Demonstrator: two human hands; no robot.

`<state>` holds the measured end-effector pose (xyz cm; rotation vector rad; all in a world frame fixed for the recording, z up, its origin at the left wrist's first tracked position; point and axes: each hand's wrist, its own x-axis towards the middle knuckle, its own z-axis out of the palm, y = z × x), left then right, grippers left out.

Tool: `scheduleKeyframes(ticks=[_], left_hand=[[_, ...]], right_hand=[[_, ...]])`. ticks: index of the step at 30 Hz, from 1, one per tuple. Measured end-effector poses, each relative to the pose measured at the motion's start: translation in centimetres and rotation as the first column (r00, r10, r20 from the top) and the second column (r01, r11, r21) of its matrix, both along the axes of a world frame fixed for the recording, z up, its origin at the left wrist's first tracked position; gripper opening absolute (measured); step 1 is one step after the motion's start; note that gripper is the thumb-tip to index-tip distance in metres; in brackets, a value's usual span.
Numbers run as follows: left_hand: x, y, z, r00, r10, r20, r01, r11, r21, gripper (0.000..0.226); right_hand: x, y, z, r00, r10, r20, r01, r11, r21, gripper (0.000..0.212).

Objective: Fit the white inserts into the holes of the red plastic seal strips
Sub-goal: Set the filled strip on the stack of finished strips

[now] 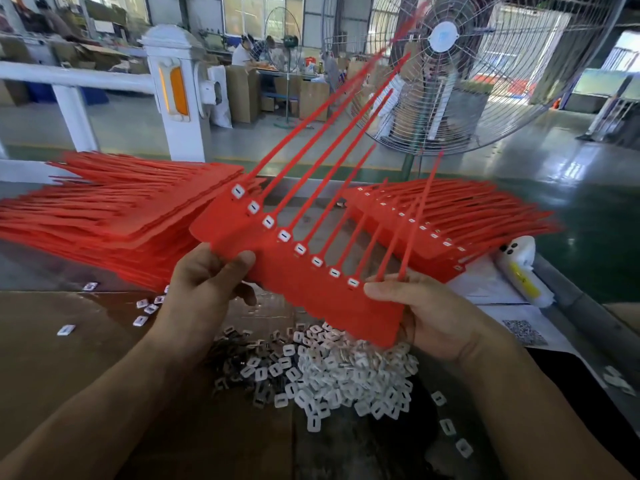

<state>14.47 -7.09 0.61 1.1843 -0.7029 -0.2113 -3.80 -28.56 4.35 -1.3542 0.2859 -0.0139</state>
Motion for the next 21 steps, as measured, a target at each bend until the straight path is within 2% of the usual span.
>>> scheduleKeyframes(ticks=[4,7,10,16,18,21], left_hand=[[0.0,-0.1,0.3,0.998,-0.043,0.039,0.042,0.999,0.007,0.012],[-0.1,-0.1,0.1,0.999,-0.035,0.011,0.035,0.999,0.033,0.013],[-0.3,-0.3,-0.1,0.999,-0.032,-0.017,0.033,0.996,0.079,0.012],[-0.2,-0.6,0.0,0.998,-0.068,-0.016,0.07,0.989,0.127,0.016],[-0.1,-0.6,0.3,0.994,-0.112,-0.006,0.112,0.985,0.129,0.02],[-0.2,-0.5,0.4,0.992,-0.121,-0.024,0.123,0.982,0.142,0.034]], right_hand=[[-0.1,-0.3,-0.1,0.999,-0.021,0.031,0.021,1.0,0.003,0.038],[0.3,-0.3,-0.2,0.987,-0.156,0.032,0.157,0.987,-0.045,0.036],[0.6,-0.6,-0.8,0.963,-0.268,0.019,0.268,0.951,-0.156,0.039],[0.6,-1.3,-1.0,0.957,-0.279,0.079,0.29,0.922,-0.257,0.014],[0.9,-1.6,-0.8,0.934,-0.339,0.111,0.356,0.907,-0.226,0.013],[1.4,-2.8,-0.1,0.851,-0.501,0.155,0.517,0.851,-0.088,0.011]])
